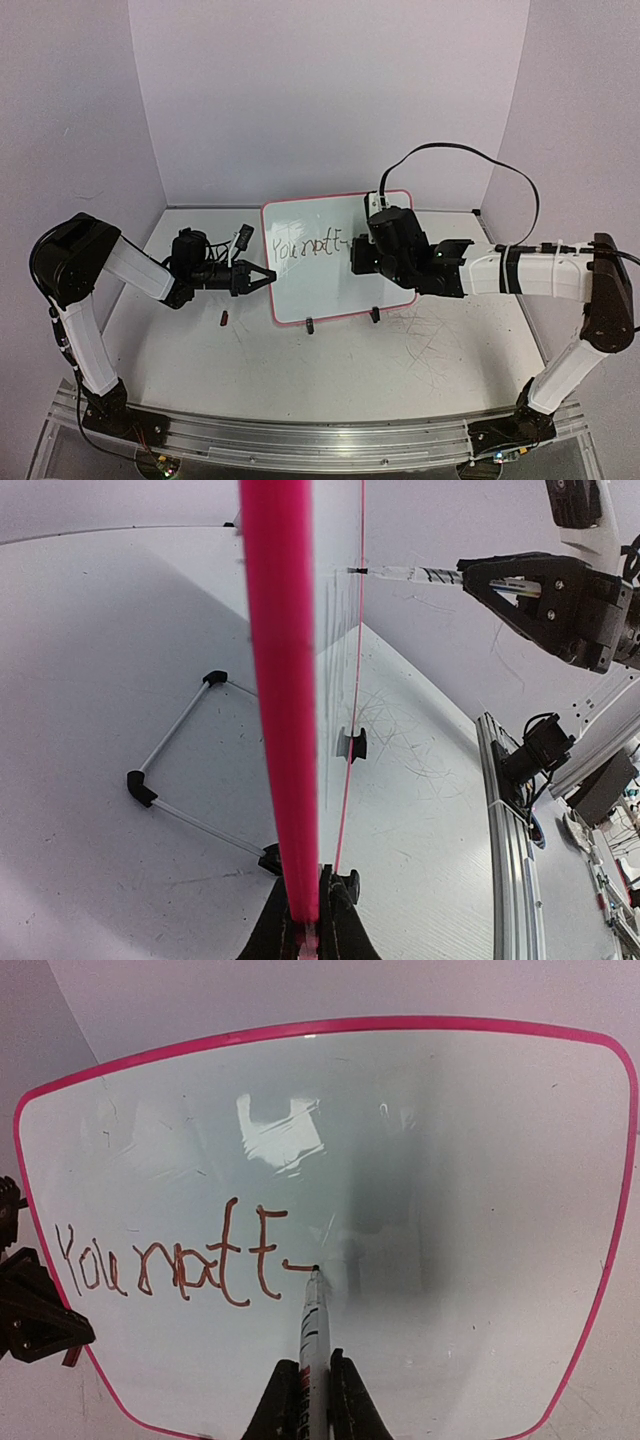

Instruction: Write a sentence on the whiteboard

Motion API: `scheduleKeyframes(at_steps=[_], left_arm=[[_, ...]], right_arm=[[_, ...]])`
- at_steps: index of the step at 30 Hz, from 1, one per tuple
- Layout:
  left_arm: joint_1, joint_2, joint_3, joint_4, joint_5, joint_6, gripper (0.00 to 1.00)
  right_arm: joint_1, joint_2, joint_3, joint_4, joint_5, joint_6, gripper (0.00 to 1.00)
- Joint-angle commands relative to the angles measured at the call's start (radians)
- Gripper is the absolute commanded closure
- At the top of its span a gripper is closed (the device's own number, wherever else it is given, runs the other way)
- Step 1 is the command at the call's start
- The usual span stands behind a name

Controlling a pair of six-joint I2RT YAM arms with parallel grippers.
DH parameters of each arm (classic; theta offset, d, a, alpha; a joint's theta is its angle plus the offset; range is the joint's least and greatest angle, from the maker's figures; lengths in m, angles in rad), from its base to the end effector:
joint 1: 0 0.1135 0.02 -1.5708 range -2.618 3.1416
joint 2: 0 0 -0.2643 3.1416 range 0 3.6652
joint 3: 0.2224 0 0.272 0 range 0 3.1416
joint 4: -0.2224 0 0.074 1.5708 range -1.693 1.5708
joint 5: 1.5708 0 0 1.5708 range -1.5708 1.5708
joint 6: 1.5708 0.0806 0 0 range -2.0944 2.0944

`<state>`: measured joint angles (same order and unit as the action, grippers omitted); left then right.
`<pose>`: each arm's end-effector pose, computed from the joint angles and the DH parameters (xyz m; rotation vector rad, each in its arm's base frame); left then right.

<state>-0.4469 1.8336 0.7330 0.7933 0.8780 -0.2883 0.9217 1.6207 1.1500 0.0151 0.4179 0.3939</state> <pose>0.3176 -0.2210 0.1214 0.7884 1.8124 -1.3107 0.2856 0.3223 0.2457 -0.2654 1.9922 0.4253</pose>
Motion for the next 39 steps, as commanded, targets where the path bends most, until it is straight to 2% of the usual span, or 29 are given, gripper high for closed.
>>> scheduleKeyframes(at_steps=[1, 17, 39], left_arm=[[-0.004, -0.011, 0.022, -0.039, -0.062, 0.041, 1.00], [-0.004, -0.011, 0.023, -0.041, -0.063, 0.041, 1.00], [-0.005, -0.011, 0.024, -0.042, -0.060, 0.041, 1.00]], right_arm=[[-0.002, 0.015, 0.045, 0.051, 0.020, -0.012, 1.00], [-0.002, 0.036, 0.049, 0.057, -0.017, -0.010, 1.00], [0.009, -0.024, -0.045, -0.009, -0.039, 0.047, 1.00]])
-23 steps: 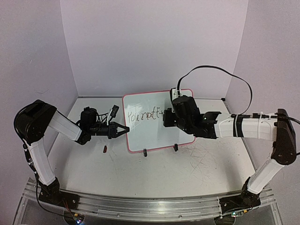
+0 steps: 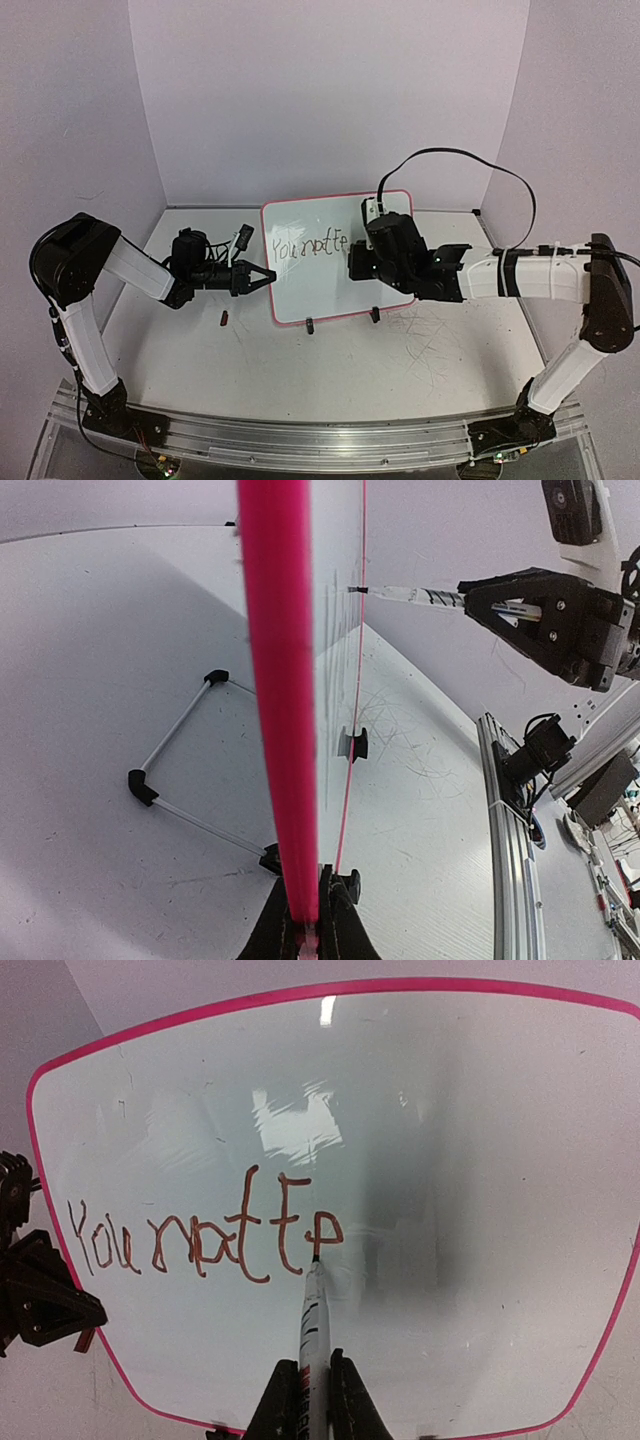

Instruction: Write a sentence on the whiteboard

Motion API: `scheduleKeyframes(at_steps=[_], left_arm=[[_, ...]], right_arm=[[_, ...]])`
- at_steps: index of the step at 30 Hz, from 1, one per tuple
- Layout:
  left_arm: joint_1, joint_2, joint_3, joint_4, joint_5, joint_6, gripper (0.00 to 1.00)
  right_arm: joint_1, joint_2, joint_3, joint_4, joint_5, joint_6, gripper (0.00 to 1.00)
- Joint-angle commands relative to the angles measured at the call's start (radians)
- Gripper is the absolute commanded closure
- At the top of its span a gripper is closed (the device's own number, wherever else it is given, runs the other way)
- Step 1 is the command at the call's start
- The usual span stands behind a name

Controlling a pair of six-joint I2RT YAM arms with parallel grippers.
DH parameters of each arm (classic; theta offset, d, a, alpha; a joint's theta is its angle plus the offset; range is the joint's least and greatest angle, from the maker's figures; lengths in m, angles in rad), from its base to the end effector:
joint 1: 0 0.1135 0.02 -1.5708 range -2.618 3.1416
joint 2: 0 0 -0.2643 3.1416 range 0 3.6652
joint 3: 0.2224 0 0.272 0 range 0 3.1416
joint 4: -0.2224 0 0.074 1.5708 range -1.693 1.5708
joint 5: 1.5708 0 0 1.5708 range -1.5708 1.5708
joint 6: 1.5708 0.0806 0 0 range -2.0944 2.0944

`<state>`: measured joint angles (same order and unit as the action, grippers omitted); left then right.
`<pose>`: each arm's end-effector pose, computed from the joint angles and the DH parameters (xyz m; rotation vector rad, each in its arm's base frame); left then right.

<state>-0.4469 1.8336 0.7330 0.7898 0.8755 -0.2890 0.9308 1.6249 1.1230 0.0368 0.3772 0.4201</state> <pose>0.3177 -0.2209 0.1210 0.7851 1.8172 -1.3095 0.2799 0.3262 0.2356 -0.2800 2.0142 0.4783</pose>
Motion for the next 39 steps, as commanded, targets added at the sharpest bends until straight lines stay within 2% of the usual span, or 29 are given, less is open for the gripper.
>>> scheduleKeyframes(at_steps=[1, 9, 18, 39], left_arm=[[-0.006, -0.011, 0.024, -0.038, -0.058, 0.041, 1.00], [-0.006, -0.011, 0.024, -0.039, -0.058, 0.042, 1.00], [-0.006, -0.013, 0.026, -0.039, -0.057, 0.041, 1.00], [-0.006, -0.010, 0.026, -0.039, -0.057, 0.044, 1.00]], right_arm=[[0.000, -0.030, -0.020, -0.033, 0.003, 0.022, 1.00], [-0.002, -0.076, -0.003, -0.037, 0.092, -0.011, 1.00], [-0.025, -0.087, -0.012, 0.041, -0.013, -0.029, 1.00], [-0.037, -0.027, 0.038, 0.046, -0.002, -0.060, 1.00]])
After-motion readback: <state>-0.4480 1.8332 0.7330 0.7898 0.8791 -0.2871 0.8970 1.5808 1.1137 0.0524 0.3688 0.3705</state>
